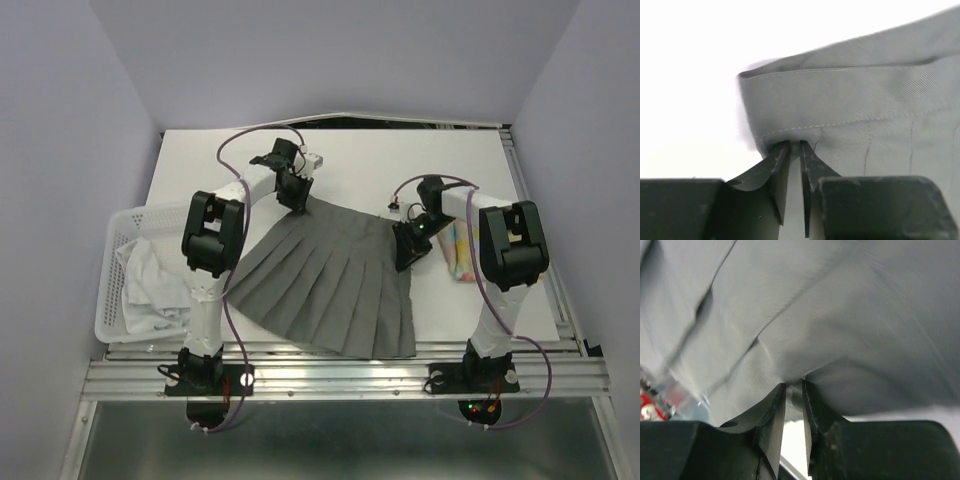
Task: Fold and stack the skirts
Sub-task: Flatten the skirt out
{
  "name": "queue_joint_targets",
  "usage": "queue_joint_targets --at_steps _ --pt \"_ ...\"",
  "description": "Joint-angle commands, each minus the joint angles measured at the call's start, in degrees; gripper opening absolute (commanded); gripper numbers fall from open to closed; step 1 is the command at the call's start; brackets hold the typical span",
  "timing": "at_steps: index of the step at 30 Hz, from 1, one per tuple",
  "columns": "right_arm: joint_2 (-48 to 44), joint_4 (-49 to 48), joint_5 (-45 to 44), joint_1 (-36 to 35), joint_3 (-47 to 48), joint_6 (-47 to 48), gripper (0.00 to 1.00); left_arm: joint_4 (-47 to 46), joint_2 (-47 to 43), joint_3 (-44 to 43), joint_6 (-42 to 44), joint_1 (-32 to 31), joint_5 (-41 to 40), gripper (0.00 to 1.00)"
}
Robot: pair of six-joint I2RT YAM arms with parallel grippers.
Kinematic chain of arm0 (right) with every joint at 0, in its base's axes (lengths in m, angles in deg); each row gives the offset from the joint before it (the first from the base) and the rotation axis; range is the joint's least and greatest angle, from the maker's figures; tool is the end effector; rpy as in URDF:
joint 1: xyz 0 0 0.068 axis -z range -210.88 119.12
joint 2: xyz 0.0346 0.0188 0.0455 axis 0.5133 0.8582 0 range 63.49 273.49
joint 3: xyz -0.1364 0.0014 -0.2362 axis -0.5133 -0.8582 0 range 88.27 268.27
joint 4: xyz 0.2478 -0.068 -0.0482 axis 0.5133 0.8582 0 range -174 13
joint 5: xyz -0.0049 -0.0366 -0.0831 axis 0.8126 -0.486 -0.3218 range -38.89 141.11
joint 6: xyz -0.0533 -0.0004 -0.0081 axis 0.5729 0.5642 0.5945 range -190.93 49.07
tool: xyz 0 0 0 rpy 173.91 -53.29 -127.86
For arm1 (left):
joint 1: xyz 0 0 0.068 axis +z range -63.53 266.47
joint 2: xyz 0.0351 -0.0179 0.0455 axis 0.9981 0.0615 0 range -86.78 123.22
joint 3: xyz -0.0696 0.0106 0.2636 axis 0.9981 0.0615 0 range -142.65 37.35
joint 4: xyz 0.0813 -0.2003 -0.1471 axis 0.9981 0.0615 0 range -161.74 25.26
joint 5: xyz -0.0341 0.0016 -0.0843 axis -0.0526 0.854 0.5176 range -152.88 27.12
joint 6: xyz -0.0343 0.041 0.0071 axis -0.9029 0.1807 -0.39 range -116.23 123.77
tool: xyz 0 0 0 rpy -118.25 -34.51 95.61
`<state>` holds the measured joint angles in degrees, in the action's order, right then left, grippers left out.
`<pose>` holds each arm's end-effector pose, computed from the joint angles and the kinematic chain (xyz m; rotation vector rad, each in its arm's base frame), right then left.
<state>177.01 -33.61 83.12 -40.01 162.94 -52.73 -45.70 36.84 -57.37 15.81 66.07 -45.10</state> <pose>0.3477 0.0749 0.1444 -0.7064 2.8814 0.8469 0.4383 -0.1747 0.1791 0.8230 2.3833 -0.4509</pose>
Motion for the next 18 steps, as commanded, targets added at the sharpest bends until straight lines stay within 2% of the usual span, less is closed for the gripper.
queue_joint_targets --at_steps 1,2,3,4,6,7,9,11,12,14,16,18 --pt "-0.31 1.37 0.42 -5.98 -5.32 0.88 0.26 6.29 10.99 -18.5 2.55 0.28 -3.8 0.25" --pt "-1.09 1.81 2.16 -8.08 -5.76 0.7 0.26 8.3 13.3 -22.75 3.34 0.28 -3.89 0.25" --pt "-1.54 2.16 3.14 -9.06 -5.94 0.61 0.27 9.45 15.41 -31.23 3.7 0.28 -4.24 0.25" --pt "-1.98 2.6 4.36 -9.94 -5.94 0.87 0.29 10.51 19.09 -35.15 4.05 0.36 -4.33 0.29" --pt "-3.99 4.71 9.72 -10.56 -4.63 0.79 0.31 12.19 20.53 -40.53 5.01 0.36 -4.07 0.36" --pt "-4.96 5.59 12.26 -10.56 -4.02 0.27 0.32 10.97 19.22 -41.16 5.37 0.45 -3.37 0.45" --pt "-6.63 5.86 12.2 -10.56 -1.03 -0.61 0.33 8.25 15.54 -37.84 5.81 0.45 -2.58 0.53" --pt "-8.74 5.07 9.93 -9.69 1.34 -1.67 0.33 3.61 7.37 -28.8 5.81 0.45 -0.83 0.66" --pt "-9.53 4.46 9.22 -9.68 3.96 -2.37 0.34 2.45 2.12 -23.29 6.24 0.45 0.05 0.81" --pt "-9.63 1.91 6.76 -8.98 6.61 -2.73 0.34 -0.11 -2.74 -18.07 6.6 0.63 1.2 0.98" --pt "-9.02 -0.54 6.22 -8.98 10.12 -4.12 0.39 -0.99 -8.53 -11.67 7.21 0.98 2.08 0.99" --pt "-5.78 -2.66 6.49 -8.98 13.2 -3.87 0.39 0.14 -11.01 -8.92 7.39 1.15 2.87 0.99"
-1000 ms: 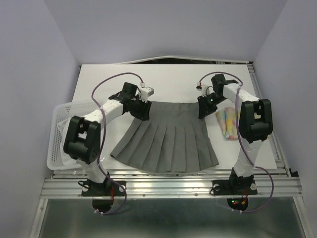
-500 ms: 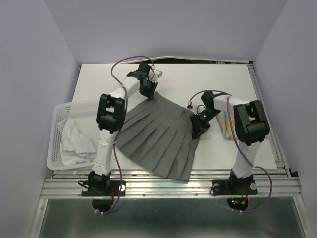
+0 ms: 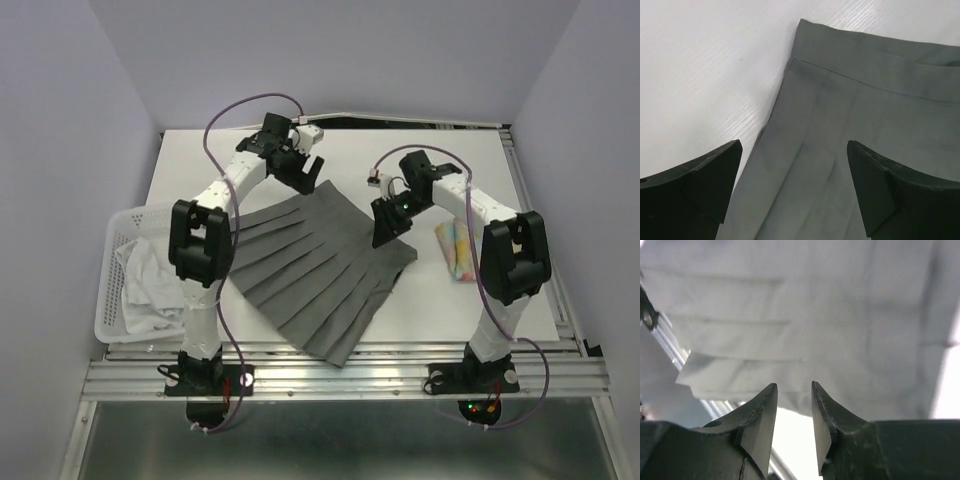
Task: Fold and stack the skirts
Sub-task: Flatten the skirt out
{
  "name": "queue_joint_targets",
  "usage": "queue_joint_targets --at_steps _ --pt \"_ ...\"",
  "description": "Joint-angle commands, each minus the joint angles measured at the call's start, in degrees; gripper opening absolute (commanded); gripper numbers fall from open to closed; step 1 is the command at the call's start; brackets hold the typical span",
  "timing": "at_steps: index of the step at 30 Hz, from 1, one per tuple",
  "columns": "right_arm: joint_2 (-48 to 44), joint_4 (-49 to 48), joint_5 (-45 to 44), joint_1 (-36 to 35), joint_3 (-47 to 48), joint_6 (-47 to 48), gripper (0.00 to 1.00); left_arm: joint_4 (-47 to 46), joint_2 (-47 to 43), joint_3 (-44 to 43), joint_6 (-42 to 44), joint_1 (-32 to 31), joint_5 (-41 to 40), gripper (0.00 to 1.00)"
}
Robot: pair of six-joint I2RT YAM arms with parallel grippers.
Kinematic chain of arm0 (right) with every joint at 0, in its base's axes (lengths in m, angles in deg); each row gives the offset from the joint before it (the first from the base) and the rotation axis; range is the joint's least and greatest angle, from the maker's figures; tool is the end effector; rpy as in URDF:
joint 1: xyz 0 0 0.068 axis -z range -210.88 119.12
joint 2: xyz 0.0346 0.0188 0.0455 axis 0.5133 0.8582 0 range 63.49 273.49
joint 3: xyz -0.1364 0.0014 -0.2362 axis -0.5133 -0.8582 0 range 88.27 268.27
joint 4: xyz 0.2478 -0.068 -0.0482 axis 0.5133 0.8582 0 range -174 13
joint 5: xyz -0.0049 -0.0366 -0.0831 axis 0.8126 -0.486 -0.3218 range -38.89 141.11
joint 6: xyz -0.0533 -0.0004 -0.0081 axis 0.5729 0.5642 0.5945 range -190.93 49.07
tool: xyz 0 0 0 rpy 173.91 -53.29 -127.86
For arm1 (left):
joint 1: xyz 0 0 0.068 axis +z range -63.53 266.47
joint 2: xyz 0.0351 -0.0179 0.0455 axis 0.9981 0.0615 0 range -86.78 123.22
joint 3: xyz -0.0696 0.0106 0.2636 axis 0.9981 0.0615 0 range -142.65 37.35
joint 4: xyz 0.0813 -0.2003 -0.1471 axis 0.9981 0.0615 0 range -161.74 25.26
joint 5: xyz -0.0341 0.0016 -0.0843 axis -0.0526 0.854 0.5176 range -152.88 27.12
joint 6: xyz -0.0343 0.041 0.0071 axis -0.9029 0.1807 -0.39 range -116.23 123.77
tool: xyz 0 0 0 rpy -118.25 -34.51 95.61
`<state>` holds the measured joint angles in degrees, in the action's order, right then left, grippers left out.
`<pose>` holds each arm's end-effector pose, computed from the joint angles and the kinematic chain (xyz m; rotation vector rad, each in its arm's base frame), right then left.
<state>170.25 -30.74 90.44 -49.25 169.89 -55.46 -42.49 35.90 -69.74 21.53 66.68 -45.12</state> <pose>0.3382 0.1360 0.2170 -0.9094 2.6408 1.0044 0.4585 -0.1766 0.2515 0.8945 2.1601 -0.3817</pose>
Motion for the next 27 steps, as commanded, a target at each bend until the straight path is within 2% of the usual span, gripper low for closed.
queue_joint_targets --at_steps 1,2,4,7,8,10,14,15,19,22,27 --pt "2.65 -5.53 -1.18 0.27 10.09 0.17 0.39 -2.02 -11.56 5.38 1.75 0.54 3.59 0.99" --pt "6.49 -4.57 -2.49 0.27 12.22 0.88 0.38 -0.36 -12.27 6.53 0.97 0.63 3.95 0.98" --pt "9.77 -3.86 -4.87 0.27 15.66 2.81 0.37 0.53 -14.03 10.38 -0.87 0.81 4.04 0.86" --pt "14.33 -5.0 -10.4 0.27 18.04 4.22 0.35 2.12 -15.44 16.01 -3.77 0.81 2.9 0.54" --pt "15.31 -5.35 -11.63 0.27 18.04 5.01 0.35 3.77 -15.36 16.99 -4.13 0.81 2.29 0.36" --pt "17.07 -5.44 -14.27 0.27 17.08 5.54 0.32 4.93 -15.53 20.4 -4.05 0.89 1.93 0.24" --pt "15.07 -7.02 -16.74 0.27 7.1 6.16 0.29 3.44 -16.77 26.22 -2.91 1.25 1.4 0.17" --pt "14.19 -7.11 -16.57 0.27 7.06 6.16 0.29 3.61 -16.5 26.58 -2.64 1.25 1.23 0.17" --pt "10.67 -4.04 -13.76 -0.97 -2.93 6.16 0.29 4.4 -12.38 24.84 -0.89 1.25 1.57 0.16" --pt "8.91 0.43 -10.95 -2.72 -6.29 6.85 0.28 4.67 -5.72 22.11 0.17 1.07 3.33 0.15" --pt "6.54 11.94 -1.64 -3.87 -5.25 11.42 0.22 5.46 -0.68 18.06 1.05 -0.59 5.7 0.15"
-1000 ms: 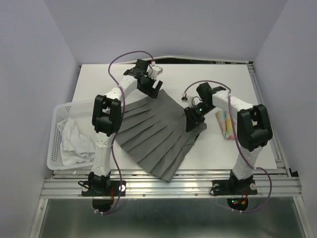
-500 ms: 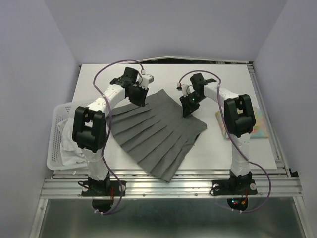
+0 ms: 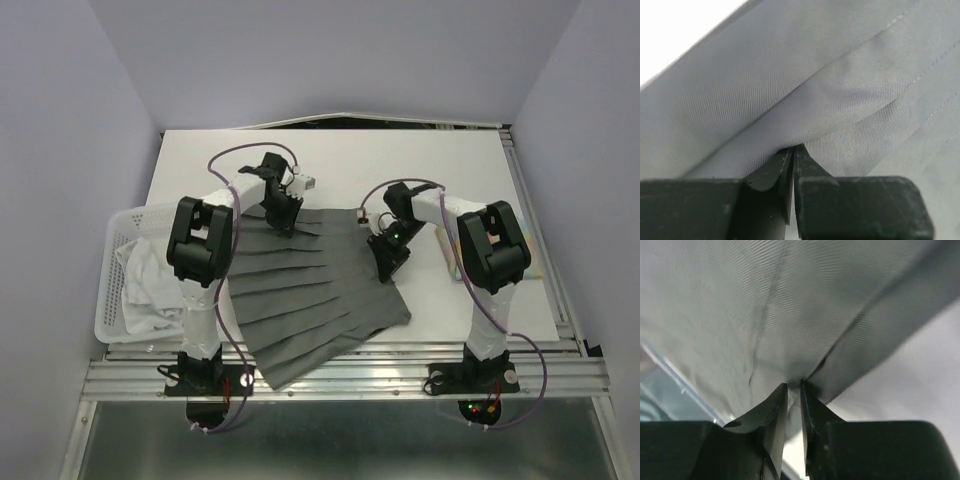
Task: Fold and stack the skirts
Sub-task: Flatten the skirt out, then fold the skirt
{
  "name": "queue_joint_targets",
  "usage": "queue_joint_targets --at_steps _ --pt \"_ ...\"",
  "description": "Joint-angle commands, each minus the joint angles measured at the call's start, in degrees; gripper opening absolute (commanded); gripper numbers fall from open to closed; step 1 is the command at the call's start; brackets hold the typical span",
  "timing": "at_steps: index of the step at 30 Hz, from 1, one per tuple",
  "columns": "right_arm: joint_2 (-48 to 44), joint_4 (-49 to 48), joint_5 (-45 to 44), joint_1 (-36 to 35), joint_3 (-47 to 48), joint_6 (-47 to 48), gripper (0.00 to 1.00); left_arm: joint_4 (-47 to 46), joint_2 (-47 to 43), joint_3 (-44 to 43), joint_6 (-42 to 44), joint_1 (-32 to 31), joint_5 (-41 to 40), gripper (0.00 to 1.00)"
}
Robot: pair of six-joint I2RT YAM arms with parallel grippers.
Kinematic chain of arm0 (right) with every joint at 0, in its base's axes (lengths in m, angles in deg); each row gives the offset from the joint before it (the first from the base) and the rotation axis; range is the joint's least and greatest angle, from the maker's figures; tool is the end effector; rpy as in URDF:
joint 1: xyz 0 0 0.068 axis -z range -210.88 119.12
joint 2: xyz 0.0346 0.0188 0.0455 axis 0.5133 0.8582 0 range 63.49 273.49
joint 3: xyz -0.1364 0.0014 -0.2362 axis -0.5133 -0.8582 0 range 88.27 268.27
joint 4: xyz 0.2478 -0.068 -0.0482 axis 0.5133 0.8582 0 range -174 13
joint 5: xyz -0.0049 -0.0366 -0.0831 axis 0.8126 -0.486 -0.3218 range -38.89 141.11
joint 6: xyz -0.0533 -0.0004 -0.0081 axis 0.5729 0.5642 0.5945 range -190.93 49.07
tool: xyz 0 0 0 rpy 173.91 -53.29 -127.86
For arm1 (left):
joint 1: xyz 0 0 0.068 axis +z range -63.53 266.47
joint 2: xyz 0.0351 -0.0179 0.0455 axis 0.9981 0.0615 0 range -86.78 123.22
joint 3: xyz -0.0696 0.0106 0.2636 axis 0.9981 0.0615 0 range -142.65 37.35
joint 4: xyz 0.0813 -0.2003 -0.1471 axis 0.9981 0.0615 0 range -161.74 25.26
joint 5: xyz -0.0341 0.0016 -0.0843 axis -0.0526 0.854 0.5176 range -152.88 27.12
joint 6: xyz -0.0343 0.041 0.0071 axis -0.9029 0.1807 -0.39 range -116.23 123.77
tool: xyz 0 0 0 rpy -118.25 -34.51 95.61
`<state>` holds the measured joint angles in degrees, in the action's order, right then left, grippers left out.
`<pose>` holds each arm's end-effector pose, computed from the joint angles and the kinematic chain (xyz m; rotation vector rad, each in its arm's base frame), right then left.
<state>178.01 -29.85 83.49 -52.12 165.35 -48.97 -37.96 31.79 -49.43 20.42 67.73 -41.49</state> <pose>0.3265 0.1473 0.1484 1.0913 -2.7888 -0.8699 0.4034 -0.1506 0.1697 0.9184 2.5180 -0.5163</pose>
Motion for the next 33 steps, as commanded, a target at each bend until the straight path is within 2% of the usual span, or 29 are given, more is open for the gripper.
queue_joint_targets --at_steps 1,3,5,7,8,9,10,12,14,21,23,24,25,29,31,33 --pt "-1.84 12.37 6.63 -1.0 -0.44 6.51 0.22 1.11 3.86 -2.6 2.77 -2.52 3.3 0.15" --pt "-2.72 16.41 9.71 -1.0 1.75 8.27 0.23 1.37 3.87 -2.78 3.57 -3.58 4.62 0.15" --pt "-3.77 17.65 10.16 -0.39 4.73 7.76 0.3 1.55 3.0 -2.78 5.32 -4.63 8.12 0.16" --pt "-4.56 16.61 10.59 1.45 10.7 6.27 0.43 1.03 1.5 -2.69 5.68 -4.73 9.98 0.22" --pt "-4.74 14.69 10.77 3.98 13.07 4.95 0.48 1.02 -0.51 -3.39 6.46 -4.64 11.21 0.33" --pt "-4.31 13.62 10.69 5.31 15.71 4.42 0.53 1.02 -1.74 -3.83 7.08 -4.46 11.57 0.39" --pt "-3.87 12.57 9.99 6.28 21.39 2.85 0.57 0.85 -4.8 -4.88 7.61 -4.03 11.92 0.53" --pt "-1.06 9.4 6.22 7.61 27.22 2.57 0.61 -0.55 -7.72 -6.29 8.67 -1.92 13.24 0.73" --pt "3.05 7.82 2.71 7.61 35.19 3.18 0.64 -2.13 -10.71 -8.82 9.1 -0.51 13.15 0.99" --pt "17.22 10.62 -2.49 7.61 54.57 8.01 0.71 -4.59 -8.7 -17.71 16.39 3.45 9.39 0.99" --pt "19.68 9.14 -2.67 7.61 55.55 8.8 0.77 -7.22 -6.26 -19.55 17.02 4.23 4.66 0.99" --pt "20.12 8.61 -2.5 7.61 55.46 8.98 0.78 -6.89 -4.93 -20.96 17.37 4.85 5.24 0.99" --pt "20.74 7.73 -2.67 7.61 55.03 9.16 0.78 -5.58 -1.18 -25.67 19.89 5.99 6.55 0.94" --pt "21.8 4.92 -3.73 7.0 53.0 10.65 0.79 7.76 10.26 -41.77 25.35 7.31 6.56 0.83" --pt "22.32 4.21 -3.64 6.47 51.95 10.83 0.79 10.16 13.87 -45.74 26.77 8.63 7.17 0.82" --pt "23.11 3.69 -3.81 6.47 50.9 11.44 0.78 10.61 14.59 -45.06 28.96 8.9 6.04 0.82"
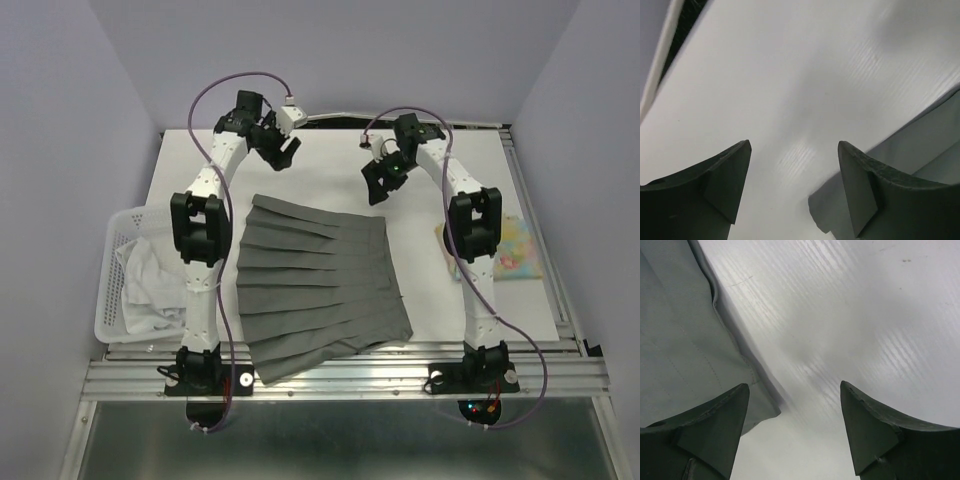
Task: Fold and stack the skirts
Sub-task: Fold the skirt
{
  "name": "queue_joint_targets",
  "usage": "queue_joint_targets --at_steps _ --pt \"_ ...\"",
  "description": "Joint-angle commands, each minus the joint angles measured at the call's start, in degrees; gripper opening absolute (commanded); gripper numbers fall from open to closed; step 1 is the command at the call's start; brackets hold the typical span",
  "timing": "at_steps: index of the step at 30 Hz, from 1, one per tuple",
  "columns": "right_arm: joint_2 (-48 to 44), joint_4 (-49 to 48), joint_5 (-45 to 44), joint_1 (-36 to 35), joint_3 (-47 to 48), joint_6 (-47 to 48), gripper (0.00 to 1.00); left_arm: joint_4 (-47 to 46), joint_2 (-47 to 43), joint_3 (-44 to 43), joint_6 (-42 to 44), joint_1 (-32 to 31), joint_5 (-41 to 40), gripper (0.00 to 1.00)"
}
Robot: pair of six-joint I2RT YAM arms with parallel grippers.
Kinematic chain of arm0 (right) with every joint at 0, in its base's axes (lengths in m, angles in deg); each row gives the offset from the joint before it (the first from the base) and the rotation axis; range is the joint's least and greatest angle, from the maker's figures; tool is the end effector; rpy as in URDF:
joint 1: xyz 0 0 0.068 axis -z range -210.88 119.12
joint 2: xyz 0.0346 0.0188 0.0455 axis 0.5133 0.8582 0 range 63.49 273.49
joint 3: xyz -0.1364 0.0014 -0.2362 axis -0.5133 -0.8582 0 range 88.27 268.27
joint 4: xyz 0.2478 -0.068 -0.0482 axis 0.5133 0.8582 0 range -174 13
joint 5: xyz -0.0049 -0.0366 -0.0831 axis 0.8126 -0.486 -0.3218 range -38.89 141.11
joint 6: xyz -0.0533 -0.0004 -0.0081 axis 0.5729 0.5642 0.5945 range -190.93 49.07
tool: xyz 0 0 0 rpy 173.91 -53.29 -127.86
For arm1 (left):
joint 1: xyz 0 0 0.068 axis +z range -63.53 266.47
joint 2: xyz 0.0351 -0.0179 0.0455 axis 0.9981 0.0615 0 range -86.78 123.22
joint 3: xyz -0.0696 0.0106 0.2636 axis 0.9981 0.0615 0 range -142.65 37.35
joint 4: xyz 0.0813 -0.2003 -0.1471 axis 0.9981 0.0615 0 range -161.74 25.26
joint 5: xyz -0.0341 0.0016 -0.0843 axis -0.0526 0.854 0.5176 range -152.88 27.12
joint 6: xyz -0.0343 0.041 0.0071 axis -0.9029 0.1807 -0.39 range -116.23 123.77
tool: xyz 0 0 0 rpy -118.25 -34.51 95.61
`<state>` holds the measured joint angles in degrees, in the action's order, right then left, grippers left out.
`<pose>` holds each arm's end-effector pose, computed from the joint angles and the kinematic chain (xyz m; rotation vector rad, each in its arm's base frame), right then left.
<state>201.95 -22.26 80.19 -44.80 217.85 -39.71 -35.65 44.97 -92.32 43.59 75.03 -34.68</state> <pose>0.4849 0.1379 0.2109 -1.1339 2.4198 0.6160 0.5119 -0.1208 0.2964 1.1627 1.8188 -0.2666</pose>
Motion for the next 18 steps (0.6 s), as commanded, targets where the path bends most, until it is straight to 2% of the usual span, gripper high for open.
queue_joint_targets --at_steps 1,8,18 --pt "-0.56 -3.99 -0.6 -0.85 -2.39 2.35 0.77 8.38 1.32 -0.17 7.02 1.69 -1.05 0.81" --pt "1.91 -1.71 0.89 -0.85 -3.45 4.46 0.73 12.94 1.06 6.08 14.15 2.12 0.62 0.81" --pt "3.23 4.27 3.7 -1.38 -4.51 8.68 0.72 14.61 2.47 11.89 16.26 2.65 -1.22 0.77"
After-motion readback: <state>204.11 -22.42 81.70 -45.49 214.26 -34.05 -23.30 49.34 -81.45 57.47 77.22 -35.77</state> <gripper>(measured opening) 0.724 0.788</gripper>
